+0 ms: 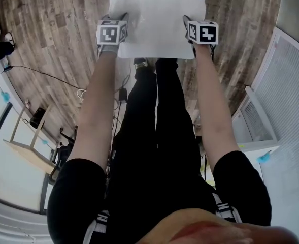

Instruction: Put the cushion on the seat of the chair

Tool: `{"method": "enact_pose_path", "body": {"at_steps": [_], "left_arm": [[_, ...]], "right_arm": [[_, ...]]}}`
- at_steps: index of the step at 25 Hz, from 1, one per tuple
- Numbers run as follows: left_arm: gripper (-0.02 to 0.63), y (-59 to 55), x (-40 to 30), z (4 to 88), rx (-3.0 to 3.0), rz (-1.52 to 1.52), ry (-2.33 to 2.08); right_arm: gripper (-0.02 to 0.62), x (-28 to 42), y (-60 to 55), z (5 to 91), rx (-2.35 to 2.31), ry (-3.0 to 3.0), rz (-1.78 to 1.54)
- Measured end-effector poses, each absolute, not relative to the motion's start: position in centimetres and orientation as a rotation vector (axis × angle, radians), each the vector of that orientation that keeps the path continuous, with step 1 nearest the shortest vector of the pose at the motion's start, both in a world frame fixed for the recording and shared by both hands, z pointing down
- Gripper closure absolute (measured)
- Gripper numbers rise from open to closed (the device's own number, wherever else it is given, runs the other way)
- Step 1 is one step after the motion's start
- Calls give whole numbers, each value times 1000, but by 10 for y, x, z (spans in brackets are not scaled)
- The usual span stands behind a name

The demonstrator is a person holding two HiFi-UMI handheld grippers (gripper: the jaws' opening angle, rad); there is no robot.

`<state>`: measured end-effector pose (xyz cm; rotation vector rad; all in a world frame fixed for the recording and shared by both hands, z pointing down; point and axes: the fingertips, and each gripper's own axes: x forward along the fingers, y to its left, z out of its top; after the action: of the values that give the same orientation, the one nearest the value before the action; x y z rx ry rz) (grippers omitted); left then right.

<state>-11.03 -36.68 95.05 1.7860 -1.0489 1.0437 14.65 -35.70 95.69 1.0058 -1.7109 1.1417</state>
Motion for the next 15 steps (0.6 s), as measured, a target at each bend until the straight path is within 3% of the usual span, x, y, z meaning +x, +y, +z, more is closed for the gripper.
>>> {"method": "enact_pose_path", "body": {"at_steps": [7, 15], "left_arm": [[421, -372, -121, 955, 1767, 1052, -1096], [333, -373, -130, 960, 1727, 1057, -1138]], "right_arm": [[358, 159, -362, 965, 1057, -1678, 1149], [287, 175, -361, 968, 1127, -1642, 1135]]}}
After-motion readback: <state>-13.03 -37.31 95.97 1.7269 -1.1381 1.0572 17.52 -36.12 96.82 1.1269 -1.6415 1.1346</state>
